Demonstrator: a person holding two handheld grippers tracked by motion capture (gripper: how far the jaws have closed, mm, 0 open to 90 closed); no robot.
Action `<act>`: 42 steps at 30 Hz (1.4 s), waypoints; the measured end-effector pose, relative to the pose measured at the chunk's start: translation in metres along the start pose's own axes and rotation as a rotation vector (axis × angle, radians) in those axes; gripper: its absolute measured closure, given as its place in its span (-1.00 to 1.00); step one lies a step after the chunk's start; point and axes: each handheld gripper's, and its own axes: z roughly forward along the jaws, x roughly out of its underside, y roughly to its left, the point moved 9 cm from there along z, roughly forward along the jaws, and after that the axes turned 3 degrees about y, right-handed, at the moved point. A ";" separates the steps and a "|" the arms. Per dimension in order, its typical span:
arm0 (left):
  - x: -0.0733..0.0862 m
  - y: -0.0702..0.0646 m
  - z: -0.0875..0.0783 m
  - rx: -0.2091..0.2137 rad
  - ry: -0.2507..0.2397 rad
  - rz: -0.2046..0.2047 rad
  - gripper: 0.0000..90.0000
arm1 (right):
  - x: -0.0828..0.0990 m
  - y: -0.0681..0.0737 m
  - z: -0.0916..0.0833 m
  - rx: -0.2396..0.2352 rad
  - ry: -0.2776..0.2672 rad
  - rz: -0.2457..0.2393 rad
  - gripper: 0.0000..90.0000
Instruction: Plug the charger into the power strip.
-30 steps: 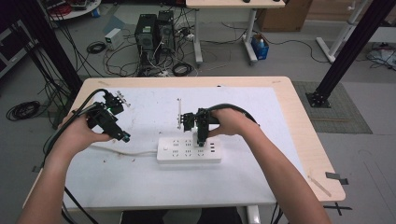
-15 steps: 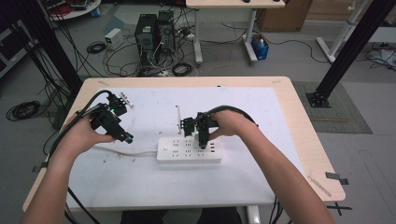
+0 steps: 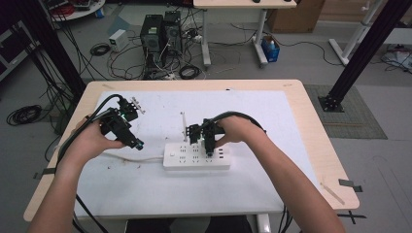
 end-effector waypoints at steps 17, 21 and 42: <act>-0.007 0.003 0.000 -0.040 -0.026 0.019 -0.58 | 0.108 -0.049 -0.083 -0.069 -0.468 0.754 -0.52; -0.009 0.002 -0.001 -0.041 -0.029 0.019 -0.60 | 0.142 -0.051 -0.089 -0.042 -0.493 0.874 -0.55; -0.023 0.000 0.005 -0.030 -0.020 0.026 -0.60 | 0.223 -0.053 -0.092 0.084 -0.440 1.151 -0.55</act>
